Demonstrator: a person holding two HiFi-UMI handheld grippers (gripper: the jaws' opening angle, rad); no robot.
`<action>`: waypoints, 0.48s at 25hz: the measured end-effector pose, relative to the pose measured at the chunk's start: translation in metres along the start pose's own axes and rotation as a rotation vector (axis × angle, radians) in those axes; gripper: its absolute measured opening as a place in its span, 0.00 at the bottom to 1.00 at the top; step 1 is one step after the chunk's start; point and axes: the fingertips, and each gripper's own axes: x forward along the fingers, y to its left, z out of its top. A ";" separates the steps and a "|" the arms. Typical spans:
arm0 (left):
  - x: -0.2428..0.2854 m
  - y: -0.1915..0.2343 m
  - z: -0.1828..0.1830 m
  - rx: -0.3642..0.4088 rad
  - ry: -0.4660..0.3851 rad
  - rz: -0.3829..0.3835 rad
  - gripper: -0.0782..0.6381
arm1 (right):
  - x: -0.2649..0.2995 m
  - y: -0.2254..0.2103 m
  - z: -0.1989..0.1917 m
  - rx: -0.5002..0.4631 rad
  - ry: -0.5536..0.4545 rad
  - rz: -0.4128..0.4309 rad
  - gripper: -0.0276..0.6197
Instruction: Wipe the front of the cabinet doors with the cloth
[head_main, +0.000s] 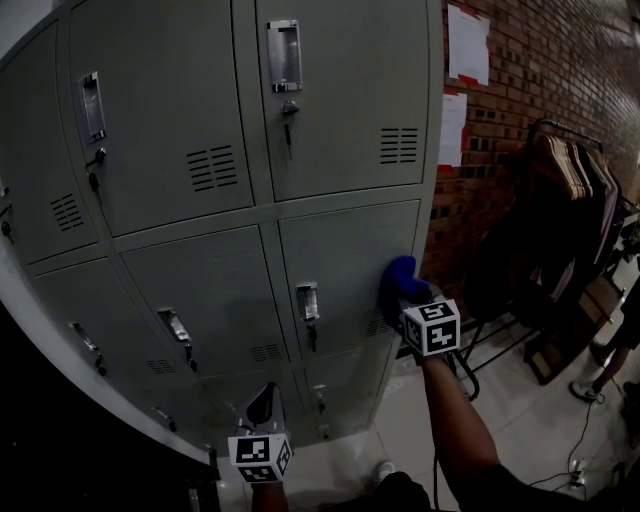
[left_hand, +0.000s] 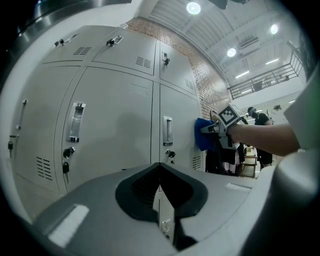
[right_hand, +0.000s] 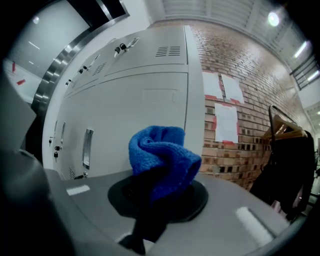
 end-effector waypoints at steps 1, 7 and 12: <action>0.000 0.000 0.000 0.000 -0.001 0.000 0.13 | -0.001 -0.005 -0.001 -0.001 0.006 -0.011 0.14; 0.000 -0.004 -0.002 -0.001 0.002 -0.009 0.13 | -0.009 -0.009 0.000 -0.010 -0.011 -0.033 0.13; -0.002 -0.007 0.001 0.002 -0.006 -0.011 0.13 | -0.017 0.069 -0.006 -0.051 -0.040 0.114 0.13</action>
